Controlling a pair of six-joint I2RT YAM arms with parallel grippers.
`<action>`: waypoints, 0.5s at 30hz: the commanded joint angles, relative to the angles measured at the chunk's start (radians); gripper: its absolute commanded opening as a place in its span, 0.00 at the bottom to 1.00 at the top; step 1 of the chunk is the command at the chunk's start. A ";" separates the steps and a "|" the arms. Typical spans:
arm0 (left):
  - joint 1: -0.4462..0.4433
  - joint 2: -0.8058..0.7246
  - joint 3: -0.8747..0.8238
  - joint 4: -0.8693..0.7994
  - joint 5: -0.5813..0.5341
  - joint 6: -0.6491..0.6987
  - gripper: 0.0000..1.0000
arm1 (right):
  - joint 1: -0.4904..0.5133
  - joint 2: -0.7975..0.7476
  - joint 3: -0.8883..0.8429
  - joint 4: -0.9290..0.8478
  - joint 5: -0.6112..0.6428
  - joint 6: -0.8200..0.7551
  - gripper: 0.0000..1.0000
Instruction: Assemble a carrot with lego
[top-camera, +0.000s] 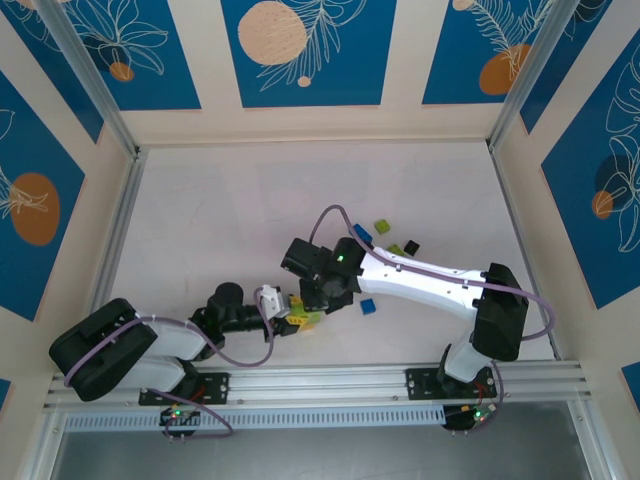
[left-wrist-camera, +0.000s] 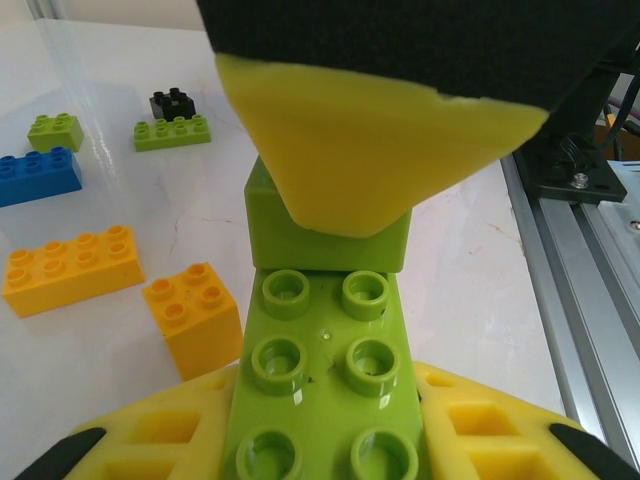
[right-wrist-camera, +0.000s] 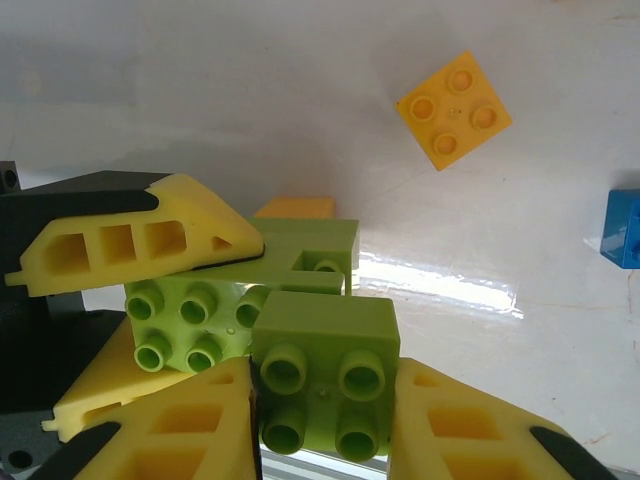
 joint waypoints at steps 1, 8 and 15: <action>-0.009 0.011 0.015 -0.006 0.005 0.023 0.32 | 0.008 0.050 -0.011 -0.068 -0.013 0.016 0.30; -0.010 0.004 0.014 -0.011 0.003 0.024 0.31 | -0.001 0.069 0.000 -0.114 0.014 0.004 0.30; -0.009 0.002 0.016 -0.015 0.002 0.024 0.31 | -0.014 0.078 -0.003 -0.119 0.015 -0.011 0.30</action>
